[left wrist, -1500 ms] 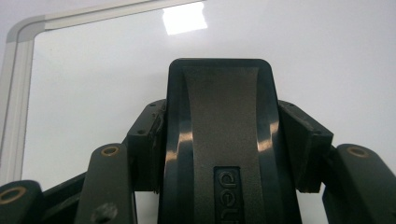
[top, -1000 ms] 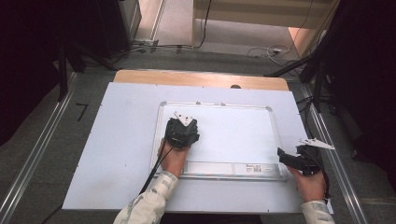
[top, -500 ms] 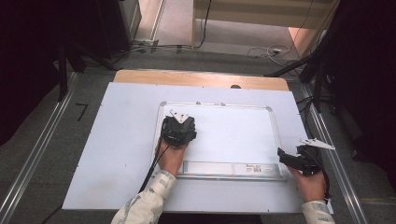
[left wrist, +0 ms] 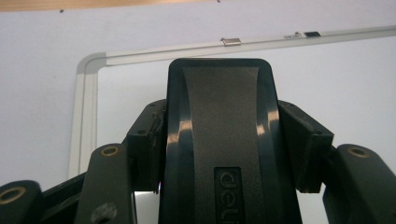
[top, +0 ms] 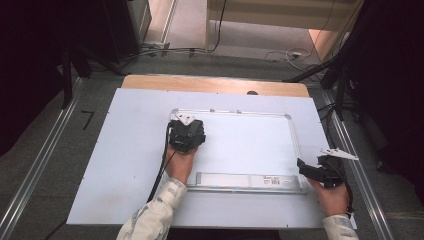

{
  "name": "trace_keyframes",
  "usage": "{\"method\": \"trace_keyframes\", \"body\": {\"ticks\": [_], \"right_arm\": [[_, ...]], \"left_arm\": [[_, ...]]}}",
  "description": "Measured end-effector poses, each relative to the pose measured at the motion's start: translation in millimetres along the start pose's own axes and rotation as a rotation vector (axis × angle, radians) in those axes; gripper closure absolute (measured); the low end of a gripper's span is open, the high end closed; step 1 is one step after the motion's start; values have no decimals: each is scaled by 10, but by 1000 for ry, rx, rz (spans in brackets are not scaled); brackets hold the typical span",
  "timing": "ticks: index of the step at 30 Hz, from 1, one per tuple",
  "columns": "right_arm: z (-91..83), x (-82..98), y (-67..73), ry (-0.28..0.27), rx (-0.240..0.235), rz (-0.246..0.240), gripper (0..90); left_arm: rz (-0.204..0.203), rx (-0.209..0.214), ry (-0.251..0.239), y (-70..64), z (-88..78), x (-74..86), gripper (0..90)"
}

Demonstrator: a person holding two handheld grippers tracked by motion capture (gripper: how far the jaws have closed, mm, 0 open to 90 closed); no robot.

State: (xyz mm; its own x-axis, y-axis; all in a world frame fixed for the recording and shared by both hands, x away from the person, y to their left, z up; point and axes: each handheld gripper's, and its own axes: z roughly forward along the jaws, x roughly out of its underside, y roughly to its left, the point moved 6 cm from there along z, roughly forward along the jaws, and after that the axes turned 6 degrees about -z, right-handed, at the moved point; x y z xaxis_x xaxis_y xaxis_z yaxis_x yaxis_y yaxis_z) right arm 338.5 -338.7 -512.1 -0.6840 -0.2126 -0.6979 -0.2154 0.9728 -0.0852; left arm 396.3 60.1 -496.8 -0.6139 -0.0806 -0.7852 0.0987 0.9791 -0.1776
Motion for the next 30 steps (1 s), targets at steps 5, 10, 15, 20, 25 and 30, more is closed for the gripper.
{"method": "trace_keyframes", "body": {"ticks": [5, 10, 15, 20, 25, 30], "right_arm": [[4, -4, -5, -2, 0, 3, 141], [7, -7, -2, -1, -3, 4, 141], [10, -9, 1, -1, -5, 5, 141], [10, -7, -5, 0, -4, 5, 141], [9, -6, -7, 0, -4, 6, 141], [10, -4, -13, 1, -5, 10, 141]], "left_arm": [[-28, -11, 1, 55, 44, -63, 416], [-43, -31, 4, 98, 95, -105, 415], [-76, -56, 22, 178, 172, -122, 415], [-71, -85, 28, 219, 240, -137, 415], [-73, -117, 21, 247, 307, -191, 414], [-89, -139, 19, 288, 353, -271, 414]]}}
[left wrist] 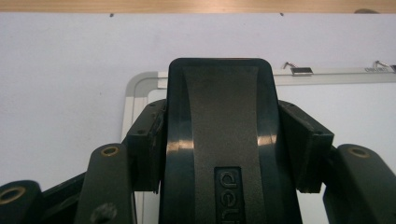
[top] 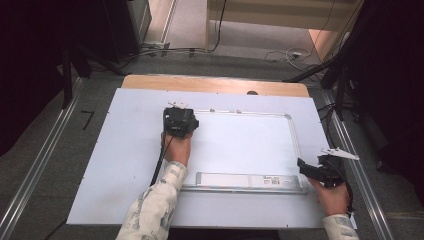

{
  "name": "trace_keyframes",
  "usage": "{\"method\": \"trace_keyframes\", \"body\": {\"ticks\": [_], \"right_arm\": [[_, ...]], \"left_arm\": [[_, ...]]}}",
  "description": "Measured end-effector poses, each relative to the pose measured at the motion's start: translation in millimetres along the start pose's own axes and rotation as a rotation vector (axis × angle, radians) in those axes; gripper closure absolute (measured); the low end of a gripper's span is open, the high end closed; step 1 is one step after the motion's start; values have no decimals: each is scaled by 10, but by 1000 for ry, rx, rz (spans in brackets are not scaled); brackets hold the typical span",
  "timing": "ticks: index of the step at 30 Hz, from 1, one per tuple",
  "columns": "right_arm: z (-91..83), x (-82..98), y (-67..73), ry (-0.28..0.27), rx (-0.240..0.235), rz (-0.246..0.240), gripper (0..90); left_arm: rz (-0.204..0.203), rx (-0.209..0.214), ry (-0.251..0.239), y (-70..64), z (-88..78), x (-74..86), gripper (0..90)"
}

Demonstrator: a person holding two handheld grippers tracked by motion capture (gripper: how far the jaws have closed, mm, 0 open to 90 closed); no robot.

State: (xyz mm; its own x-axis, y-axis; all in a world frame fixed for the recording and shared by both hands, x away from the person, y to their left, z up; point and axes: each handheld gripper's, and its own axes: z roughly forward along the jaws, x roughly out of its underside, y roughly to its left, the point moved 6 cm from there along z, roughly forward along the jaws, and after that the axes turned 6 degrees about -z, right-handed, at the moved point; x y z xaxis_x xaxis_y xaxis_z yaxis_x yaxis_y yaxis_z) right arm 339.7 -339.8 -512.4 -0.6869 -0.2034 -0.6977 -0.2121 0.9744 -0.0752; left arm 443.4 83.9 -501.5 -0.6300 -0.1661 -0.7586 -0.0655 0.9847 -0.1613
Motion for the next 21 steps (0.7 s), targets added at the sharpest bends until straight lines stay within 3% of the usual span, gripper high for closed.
{"method": "trace_keyframes", "body": {"ticks": [14, 21], "right_arm": [[-5, 2, -16, -4, -2, 5, 141], [-4, 2, -16, -4, -3, 5, 141]], "left_arm": [[0, -50, 21, 4, 208, -62, 414], [-1, -62, 36, 14, 288, -20, 414]]}}
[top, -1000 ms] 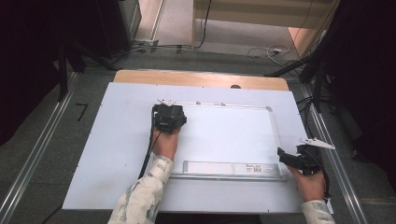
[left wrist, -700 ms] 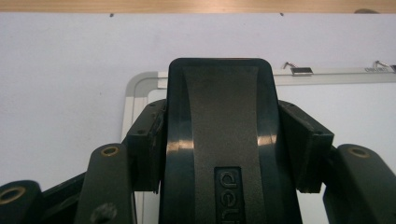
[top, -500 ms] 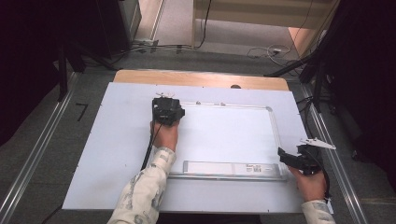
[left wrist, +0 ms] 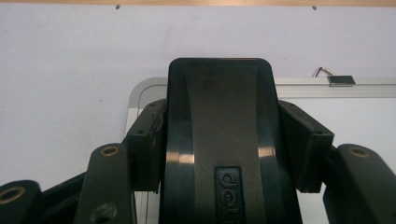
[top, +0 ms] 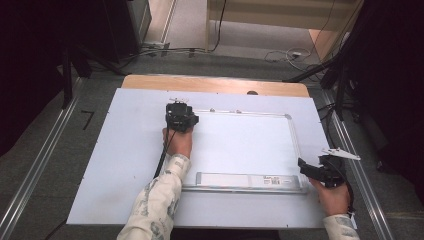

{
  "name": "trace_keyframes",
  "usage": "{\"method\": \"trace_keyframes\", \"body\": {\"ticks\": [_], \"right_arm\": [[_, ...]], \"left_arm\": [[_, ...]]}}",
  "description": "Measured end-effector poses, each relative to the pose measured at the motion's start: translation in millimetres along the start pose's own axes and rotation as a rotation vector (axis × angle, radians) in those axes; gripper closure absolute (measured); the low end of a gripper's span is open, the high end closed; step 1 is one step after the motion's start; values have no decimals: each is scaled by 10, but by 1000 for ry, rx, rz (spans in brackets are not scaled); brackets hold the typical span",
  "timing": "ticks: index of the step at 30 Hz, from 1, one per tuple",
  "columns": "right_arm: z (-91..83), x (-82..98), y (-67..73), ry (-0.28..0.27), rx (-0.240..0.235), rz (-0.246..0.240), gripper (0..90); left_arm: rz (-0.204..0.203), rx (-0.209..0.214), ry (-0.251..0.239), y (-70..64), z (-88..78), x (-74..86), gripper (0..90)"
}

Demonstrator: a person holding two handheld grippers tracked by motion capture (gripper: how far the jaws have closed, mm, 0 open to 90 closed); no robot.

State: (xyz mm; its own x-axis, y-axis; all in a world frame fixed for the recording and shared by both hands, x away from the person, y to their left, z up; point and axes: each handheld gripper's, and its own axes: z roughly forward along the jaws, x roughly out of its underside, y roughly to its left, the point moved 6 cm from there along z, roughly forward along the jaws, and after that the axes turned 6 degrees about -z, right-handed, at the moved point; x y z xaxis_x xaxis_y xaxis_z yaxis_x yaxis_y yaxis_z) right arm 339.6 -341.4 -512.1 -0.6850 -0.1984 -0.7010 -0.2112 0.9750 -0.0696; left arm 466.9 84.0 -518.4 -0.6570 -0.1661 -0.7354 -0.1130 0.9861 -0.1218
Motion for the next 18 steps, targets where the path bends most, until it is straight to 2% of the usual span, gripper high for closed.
{"method": "trace_keyframes", "body": {"ticks": [6, 7, 9, 18], "right_arm": [[-2, 1, -3, -1, 0, 1, 141], [-2, 2, -4, 0, 0, 1, 141], [-3, 2, -8, -1, -1, 4, 141], [0, 2, -4, 0, 0, 2, 141]], "left_arm": [[11, -21, 32, 14, 91, 67, 415], [-1, -15, 26, 22, 108, 82, 413], [8, -21, 24, 16, 108, 80, 414], [-10, -4, 23, 32, 113, 85, 402]]}}
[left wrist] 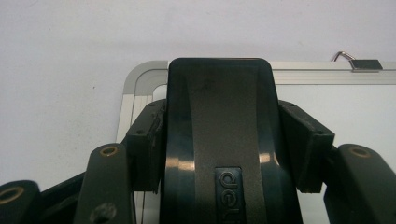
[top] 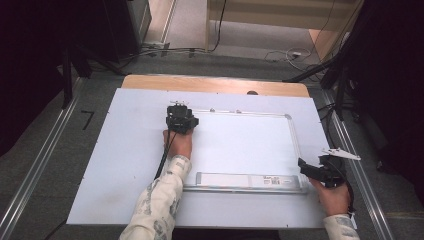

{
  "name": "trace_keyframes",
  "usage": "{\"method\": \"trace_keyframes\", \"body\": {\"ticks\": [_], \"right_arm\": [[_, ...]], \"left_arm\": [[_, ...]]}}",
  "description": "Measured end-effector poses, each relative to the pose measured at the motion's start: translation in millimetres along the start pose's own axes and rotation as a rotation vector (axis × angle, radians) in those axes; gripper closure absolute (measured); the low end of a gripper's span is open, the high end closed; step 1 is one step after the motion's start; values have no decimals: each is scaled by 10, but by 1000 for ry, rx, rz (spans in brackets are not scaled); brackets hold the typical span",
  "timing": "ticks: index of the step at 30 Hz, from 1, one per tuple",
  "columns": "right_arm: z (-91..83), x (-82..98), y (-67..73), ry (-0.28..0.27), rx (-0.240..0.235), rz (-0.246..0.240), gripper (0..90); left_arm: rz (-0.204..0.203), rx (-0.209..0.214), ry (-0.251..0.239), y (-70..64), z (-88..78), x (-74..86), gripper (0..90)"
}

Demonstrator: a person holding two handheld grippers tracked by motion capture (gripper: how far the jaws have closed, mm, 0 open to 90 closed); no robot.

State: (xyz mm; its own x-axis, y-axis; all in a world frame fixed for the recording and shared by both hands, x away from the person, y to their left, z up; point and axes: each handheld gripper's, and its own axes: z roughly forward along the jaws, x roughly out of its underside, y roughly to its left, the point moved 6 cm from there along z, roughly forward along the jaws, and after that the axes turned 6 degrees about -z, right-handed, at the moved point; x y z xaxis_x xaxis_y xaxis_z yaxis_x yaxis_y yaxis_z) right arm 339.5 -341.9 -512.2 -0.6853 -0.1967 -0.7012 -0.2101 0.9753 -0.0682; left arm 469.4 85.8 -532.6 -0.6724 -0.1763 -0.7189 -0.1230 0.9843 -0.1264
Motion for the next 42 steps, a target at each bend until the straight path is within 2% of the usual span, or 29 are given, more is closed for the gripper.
{"method": "trace_keyframes", "body": {"ticks": [3, 6, 9, 12, 17, 24, 27, 33, 37, 42], "right_arm": [[-1, 2, 0, 1, 2, -1, 141], [-1, 1, 2, 0, 2, -2, 141], [0, 1, 2, 1, 3, -3, 141], [-2, 1, 3, 0, 3, -3, 141], [0, 1, 1, 0, 4, -3, 141], [-7, -1, 5, -2, 5, -6, 141], [-4, -1, 6, -2, 6, -6, 141], [-9, 2, 10, 0, 7, -7, 140], [-12, 3, 11, 1, 8, -9, 141], [-12, 4, 13, 2, 11, -8, 140]], "left_arm": [[5, 14, 6, -10, 8, 3, 339], [11, 9, 13, -13, 5, 13, 285], [10, 18, 21, -18, -2, 18, 255], [15, 21, 20, -14, -31, 5, 239], [34, 31, -18, -40, -154, -51, 225], [13, 82, -32, -7, -279, -67, 222], [23, 98, -36, 13, -330, -47, 221], [58, 114, -43, 87, -459, 10, 210], [49, 149, -46, 173, -570, 65, 209], [45, 172, -45, 286, -683, 125, 198]]}}
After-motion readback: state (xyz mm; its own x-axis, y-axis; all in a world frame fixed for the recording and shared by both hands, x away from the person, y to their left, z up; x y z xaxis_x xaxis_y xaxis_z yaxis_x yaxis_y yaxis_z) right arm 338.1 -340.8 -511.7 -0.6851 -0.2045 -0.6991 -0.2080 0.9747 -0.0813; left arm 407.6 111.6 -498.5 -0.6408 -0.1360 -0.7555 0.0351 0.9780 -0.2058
